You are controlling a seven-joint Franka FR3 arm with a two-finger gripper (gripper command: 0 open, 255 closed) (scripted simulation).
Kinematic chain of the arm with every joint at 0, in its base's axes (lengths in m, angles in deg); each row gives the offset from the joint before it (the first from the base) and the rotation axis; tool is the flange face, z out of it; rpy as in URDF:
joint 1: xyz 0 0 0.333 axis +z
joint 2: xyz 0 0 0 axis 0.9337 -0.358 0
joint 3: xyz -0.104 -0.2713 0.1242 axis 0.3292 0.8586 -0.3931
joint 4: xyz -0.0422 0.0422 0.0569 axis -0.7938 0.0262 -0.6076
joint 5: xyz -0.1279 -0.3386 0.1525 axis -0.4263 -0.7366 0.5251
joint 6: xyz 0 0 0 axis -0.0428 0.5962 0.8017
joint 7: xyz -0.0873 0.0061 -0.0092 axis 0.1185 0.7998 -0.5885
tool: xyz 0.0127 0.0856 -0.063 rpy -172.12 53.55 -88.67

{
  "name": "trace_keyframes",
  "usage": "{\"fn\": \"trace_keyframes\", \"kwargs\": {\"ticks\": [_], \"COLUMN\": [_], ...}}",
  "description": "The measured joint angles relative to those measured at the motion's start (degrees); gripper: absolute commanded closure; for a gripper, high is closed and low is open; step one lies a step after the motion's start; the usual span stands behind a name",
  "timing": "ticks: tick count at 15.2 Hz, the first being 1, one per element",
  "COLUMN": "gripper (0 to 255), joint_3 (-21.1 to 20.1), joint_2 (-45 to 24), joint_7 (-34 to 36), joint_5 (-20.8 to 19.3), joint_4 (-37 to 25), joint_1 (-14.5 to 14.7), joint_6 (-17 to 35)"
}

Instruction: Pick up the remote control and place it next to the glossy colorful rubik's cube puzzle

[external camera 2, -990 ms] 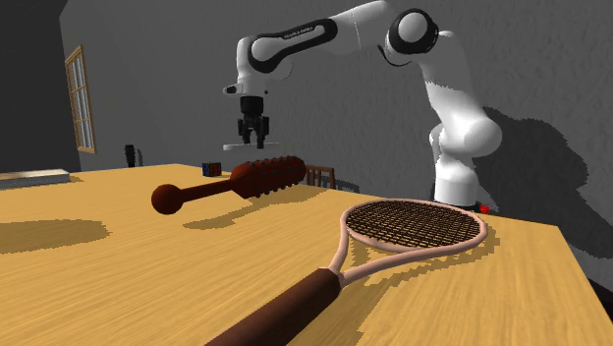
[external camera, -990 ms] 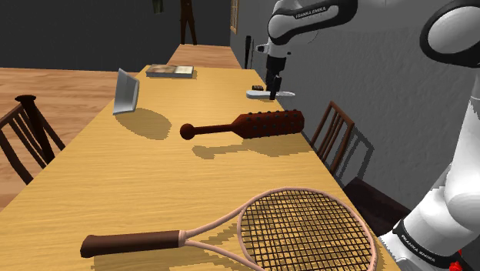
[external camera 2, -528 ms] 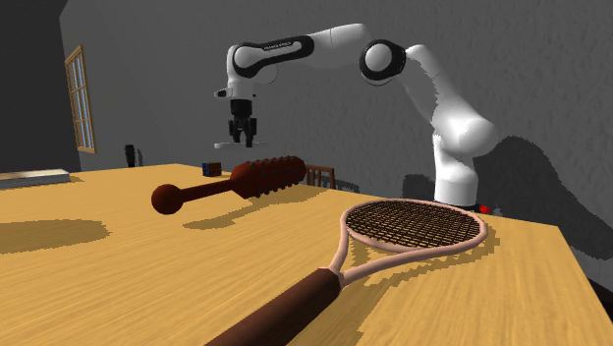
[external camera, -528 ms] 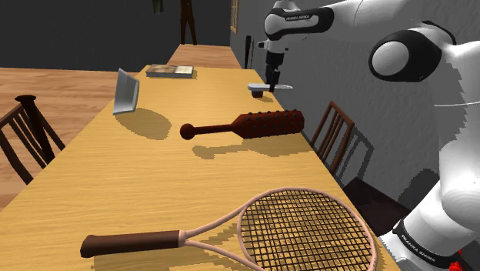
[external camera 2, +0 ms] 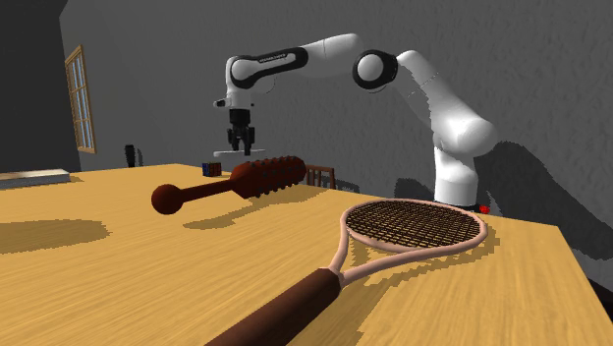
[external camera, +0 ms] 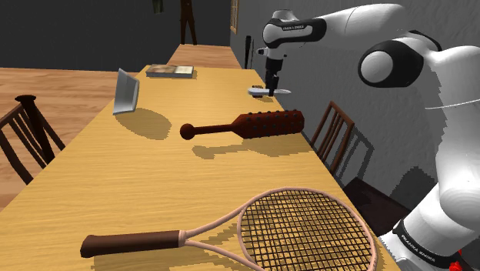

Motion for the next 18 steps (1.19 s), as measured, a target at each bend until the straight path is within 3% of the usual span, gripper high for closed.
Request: {"fn": "trace_keyframes", "kwargs": {"ticks": [18], "gripper": [255], "joint_3": [-0.2], "joint_2": [-1.7], "joint_7": [-0.6], "joint_5": [0.4], "joint_4": [9.8], "joint_1": [0.4], "joint_6": [11.5]}}
